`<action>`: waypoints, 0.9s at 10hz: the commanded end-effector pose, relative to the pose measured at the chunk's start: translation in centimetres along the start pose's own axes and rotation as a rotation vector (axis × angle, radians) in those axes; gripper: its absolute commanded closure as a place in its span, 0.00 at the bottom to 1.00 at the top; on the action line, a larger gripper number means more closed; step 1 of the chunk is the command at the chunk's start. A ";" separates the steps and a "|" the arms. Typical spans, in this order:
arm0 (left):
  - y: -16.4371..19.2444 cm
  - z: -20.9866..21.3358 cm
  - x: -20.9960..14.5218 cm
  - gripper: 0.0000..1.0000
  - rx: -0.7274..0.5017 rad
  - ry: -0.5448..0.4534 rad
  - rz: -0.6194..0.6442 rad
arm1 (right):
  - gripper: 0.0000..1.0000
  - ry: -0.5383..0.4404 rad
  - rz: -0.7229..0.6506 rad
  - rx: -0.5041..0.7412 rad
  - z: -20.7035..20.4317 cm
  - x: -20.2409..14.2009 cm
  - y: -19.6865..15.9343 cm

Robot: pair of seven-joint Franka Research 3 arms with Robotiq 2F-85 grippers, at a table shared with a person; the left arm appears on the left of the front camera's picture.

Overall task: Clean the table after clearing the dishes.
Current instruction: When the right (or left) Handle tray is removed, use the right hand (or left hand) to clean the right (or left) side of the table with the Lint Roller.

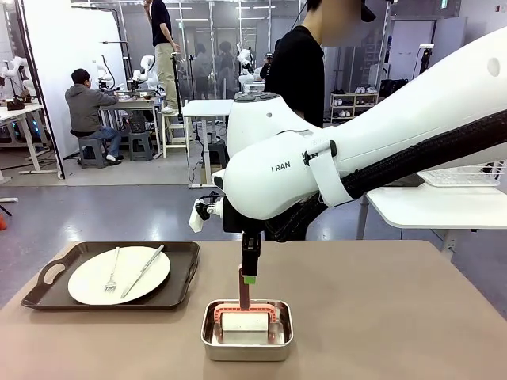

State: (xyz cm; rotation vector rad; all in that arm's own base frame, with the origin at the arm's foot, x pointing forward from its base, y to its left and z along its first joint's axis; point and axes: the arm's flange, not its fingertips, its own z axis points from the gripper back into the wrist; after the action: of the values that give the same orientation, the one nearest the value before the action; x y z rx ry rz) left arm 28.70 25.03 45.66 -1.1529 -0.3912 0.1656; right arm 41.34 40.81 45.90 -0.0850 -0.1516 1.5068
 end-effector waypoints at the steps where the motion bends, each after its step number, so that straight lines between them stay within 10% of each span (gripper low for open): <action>1: -0.1 0.2 0.0 0.00 0.002 -0.006 -0.003 | 0.00 0.000 0.000 0.000 0.0 0.0 0.0; 7: -0.1 0.2 0.0 0.00 0.002 -0.006 -0.003 | 0.00 -0.326 -0.596 0.470 4.8 -18.2 -11.1; 9: -0.1 0.2 0.0 0.00 0.002 -0.006 -0.003 | 0.00 -0.587 -0.781 0.756 3.3 -27.6 -11.8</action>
State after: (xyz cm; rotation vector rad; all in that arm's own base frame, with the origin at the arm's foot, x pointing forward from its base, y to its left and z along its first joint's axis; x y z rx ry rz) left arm 28.70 25.03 45.67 -1.1528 -0.3911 0.1656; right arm 52.04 15.31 50.81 0.7413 -0.0291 0.8096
